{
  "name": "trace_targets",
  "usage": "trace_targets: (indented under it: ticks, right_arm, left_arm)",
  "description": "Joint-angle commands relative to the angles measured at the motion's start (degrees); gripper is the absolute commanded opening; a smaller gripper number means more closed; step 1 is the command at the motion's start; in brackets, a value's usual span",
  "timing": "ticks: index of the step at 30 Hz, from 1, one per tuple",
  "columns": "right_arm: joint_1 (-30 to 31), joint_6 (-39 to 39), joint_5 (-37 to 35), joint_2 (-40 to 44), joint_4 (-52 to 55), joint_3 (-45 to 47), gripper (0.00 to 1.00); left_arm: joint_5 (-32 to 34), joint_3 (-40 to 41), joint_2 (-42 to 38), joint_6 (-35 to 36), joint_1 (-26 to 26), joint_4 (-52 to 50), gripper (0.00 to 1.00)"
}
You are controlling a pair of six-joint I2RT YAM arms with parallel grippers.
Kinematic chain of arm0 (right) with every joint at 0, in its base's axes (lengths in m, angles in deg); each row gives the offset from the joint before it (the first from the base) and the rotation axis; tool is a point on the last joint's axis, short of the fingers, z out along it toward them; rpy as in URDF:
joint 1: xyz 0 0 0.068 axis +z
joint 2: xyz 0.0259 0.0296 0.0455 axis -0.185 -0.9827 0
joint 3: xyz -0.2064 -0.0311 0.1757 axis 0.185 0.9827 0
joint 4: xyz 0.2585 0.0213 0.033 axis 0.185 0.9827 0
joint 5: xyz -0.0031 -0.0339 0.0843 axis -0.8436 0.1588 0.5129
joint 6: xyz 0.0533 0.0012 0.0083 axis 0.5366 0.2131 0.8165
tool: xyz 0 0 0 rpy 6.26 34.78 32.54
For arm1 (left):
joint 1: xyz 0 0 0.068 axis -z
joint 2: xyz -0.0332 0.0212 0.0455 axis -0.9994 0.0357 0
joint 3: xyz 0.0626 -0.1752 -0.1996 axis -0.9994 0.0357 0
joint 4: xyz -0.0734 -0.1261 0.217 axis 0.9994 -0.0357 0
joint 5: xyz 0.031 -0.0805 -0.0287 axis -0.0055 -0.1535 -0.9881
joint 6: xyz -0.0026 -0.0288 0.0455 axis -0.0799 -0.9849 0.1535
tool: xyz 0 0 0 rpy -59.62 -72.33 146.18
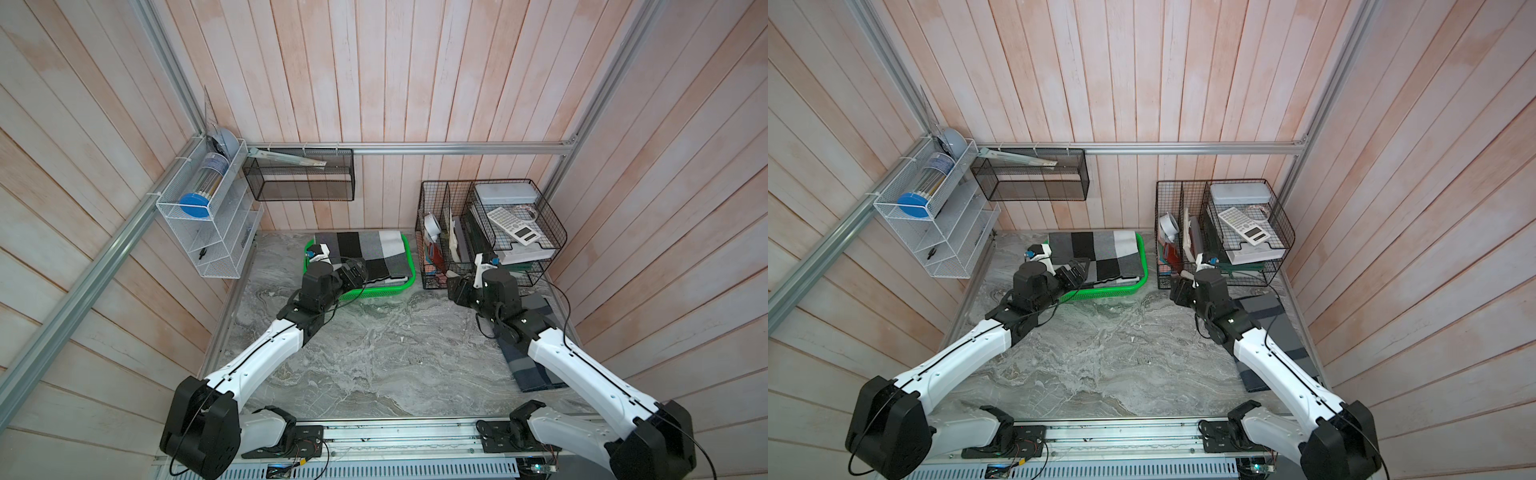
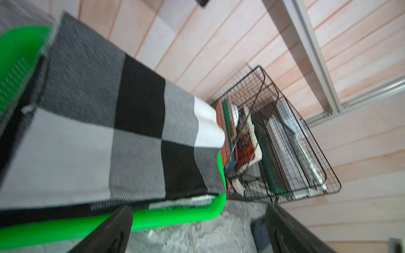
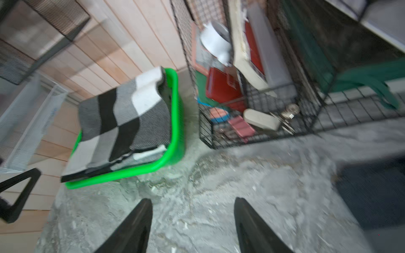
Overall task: Put the folded scarf in the basket
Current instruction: Adjust the scarf at the center of the board.
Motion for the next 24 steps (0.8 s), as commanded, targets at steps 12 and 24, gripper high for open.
trace_targets:
  ticks: [12, 24]
  right_arm:
    - [-20.05, 11.45, -5.54, 14.66, 10.00, 20.63, 0.67]
    - [-27.27, 9.75, -2.47, 5.42, 5.52, 22.56, 0.65]
  left_arm:
    - [3.02, 7.53, -1.69, -3.04, 6.25, 0.05, 1.00]
    - [3.11, 7.23, -0.77, -2.49, 6.21, 0.44, 1.00]
